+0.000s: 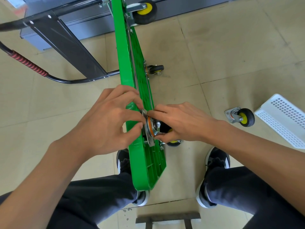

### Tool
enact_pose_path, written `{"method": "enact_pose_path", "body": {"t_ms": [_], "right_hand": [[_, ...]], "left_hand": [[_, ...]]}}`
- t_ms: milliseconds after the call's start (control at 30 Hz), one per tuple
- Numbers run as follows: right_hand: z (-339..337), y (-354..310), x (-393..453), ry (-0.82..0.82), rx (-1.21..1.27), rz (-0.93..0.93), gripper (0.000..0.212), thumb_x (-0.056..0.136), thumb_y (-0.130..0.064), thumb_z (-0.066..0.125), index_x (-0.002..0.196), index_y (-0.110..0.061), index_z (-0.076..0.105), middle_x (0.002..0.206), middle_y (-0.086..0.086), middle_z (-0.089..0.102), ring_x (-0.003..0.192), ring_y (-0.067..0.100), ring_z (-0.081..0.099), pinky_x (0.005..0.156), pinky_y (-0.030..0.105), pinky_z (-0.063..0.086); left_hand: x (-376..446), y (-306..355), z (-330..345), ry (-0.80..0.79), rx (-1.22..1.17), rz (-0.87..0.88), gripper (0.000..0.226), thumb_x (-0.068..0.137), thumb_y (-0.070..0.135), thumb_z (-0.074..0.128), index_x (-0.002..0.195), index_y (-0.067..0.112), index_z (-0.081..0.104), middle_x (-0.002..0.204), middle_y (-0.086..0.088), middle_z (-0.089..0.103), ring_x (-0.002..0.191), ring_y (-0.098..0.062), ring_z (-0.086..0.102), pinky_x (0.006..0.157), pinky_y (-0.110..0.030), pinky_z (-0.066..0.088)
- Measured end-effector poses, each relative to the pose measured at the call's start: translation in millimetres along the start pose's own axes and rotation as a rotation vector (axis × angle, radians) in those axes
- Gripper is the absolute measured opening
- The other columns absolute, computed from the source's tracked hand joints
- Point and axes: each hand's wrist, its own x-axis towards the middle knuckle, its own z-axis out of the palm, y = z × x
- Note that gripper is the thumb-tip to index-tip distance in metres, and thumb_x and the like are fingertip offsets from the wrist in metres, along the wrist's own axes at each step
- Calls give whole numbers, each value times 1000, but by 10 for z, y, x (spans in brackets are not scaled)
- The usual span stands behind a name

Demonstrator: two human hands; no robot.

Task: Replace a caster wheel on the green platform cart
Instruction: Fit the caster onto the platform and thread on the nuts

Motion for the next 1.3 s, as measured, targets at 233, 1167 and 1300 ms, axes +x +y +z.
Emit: {"method": "enact_pose_path", "body": {"t_ms": [233,1167,1300], "right_hand": [[19,2,7,-16,47,12,71,90,-65,50,145,-22,40,113,-4,55,87,22,64,56,39,52],[-3,-25,40,-58,163,49,75,88,-67,49,148,-23,39,116,-6,54,88,19,61,64,38,54],[-3,-12,47,-50,168,65,75,88,-66,51,148,-23,40,116,-6,55,88,17,60,61,29,45]], "left_hand": [[-18,-6,5,-8,0,-4,31,89,41,51,92,30,80,113,6,61,128,-21,45,99,-44,37],[-23,-19,9,-2,-12,9,29,88,39,53,92,30,80,114,4,62,129,-22,45,95,-46,40],[-27,-17,11,3,-16,11,27,88,38,54,92,29,80,114,4,62,128,-23,46,94,-46,41]]}}
